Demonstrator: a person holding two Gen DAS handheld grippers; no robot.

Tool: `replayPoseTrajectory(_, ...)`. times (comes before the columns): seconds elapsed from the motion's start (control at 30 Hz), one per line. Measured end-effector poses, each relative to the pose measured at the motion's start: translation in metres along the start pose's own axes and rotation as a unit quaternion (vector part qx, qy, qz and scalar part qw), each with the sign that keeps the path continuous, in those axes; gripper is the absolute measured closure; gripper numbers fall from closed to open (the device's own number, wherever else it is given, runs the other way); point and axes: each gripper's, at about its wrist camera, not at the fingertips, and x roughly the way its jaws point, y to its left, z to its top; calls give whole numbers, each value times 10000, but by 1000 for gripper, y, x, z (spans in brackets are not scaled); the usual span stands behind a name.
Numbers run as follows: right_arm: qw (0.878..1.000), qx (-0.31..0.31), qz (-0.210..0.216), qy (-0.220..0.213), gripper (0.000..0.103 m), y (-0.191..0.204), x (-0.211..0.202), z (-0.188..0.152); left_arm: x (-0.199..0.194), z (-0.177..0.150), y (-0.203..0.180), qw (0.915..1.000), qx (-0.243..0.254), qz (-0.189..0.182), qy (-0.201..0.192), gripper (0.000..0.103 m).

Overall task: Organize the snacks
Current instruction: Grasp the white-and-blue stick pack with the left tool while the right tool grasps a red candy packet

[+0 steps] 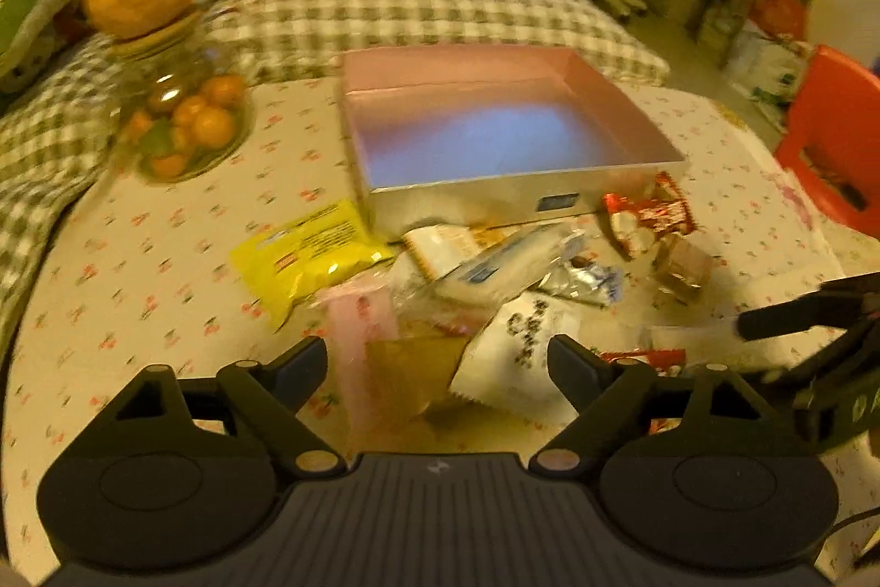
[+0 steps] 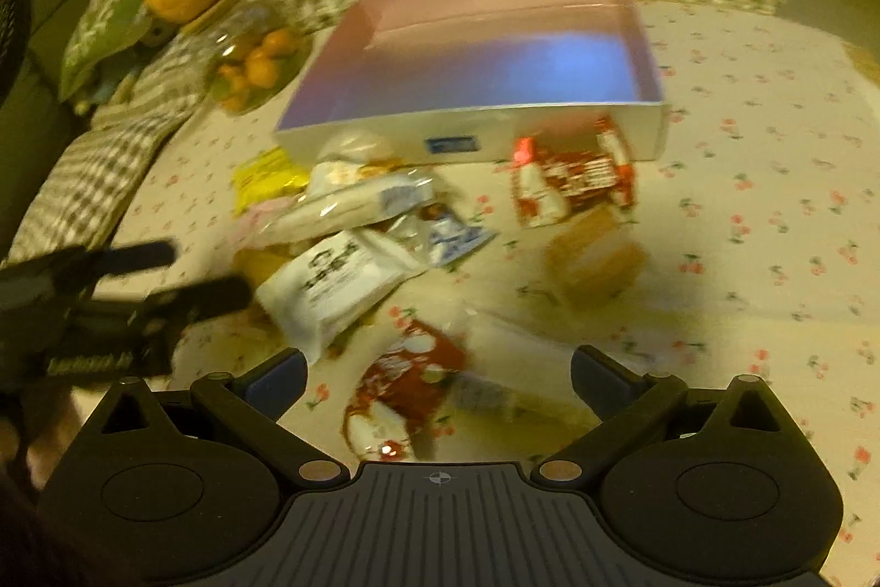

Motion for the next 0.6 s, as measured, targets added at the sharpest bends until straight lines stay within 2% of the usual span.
replayPoseTrajectory(0.13,9998,-212,13,23,4,7,6,-3,9,2,-9,9977,610,-199,-225,25)
replayPoseTrajectory(0.27,9992,-383,-45,40,11,13,13,-5,25,7,-16,9946,979,-235,-258,45)
replayPoseTrajectory(0.5,9983,-577,-46,23,23,19,17,-5,39,15,-26,9919,1191,-380,-232,49)
replayPoseTrajectory(0.6,9978,-656,6,52,30,21,17,-7,48,18,-27,9923,1173,-367,-116,54)
